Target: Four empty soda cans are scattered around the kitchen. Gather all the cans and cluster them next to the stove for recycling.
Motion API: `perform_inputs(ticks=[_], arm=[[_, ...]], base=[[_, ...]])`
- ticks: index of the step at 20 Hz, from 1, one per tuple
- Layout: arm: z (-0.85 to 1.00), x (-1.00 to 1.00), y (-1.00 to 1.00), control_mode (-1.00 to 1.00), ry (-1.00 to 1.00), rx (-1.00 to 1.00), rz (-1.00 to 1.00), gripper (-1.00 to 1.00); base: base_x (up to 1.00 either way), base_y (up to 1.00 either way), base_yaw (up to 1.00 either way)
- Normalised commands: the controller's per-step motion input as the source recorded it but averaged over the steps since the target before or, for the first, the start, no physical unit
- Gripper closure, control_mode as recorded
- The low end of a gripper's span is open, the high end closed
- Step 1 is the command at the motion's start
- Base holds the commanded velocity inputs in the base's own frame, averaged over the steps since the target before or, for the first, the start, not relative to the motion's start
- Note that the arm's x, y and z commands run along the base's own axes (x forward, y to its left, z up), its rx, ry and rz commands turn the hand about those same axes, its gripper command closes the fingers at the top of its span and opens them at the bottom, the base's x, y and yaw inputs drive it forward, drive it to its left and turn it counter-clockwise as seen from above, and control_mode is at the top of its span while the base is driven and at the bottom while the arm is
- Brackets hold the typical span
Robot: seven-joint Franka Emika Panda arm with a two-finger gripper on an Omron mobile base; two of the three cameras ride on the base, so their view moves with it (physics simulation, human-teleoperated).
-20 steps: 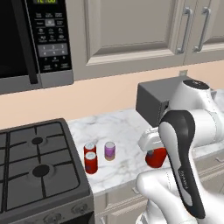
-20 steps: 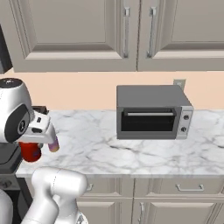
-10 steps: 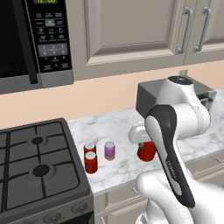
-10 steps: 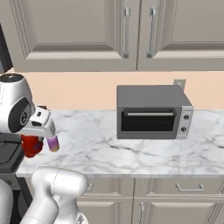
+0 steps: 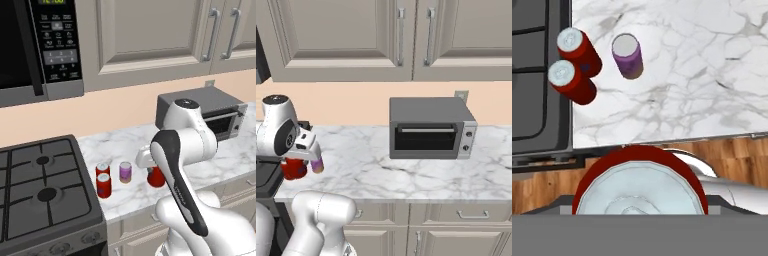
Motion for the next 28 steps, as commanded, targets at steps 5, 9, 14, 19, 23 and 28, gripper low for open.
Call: perform_inputs(ticks=[5, 9, 14, 19, 23, 28], arm=[[-0.20, 0.36, 0.02, -1.00, 0.00, 0.00, -0.08, 1.00], [-0.10, 0.47, 0.00, -1.00, 0.00, 0.00, -0.10, 1.00], [-0.06, 0.21, 0.21, -1.00, 0.00, 0.00, -0.03, 1.00], [-0.01, -0.07, 0.11, -1.00, 0.01, 0.00, 0.00, 1.00], [-0.24, 0.00, 0.00, -1.00, -0.02, 0.00, 0.02, 1.00], [-0.33, 0.06, 0.00, -1.00, -0.01, 0.00, 0.00, 1.00]], base=[[0.00, 0.00, 0.00], [0.00, 0.00, 0.00], [0.00, 0.00, 0.00], [0.00, 0.00, 0.00], [0.00, 0.00, 0.00], [0.00, 0.00, 0.00]])
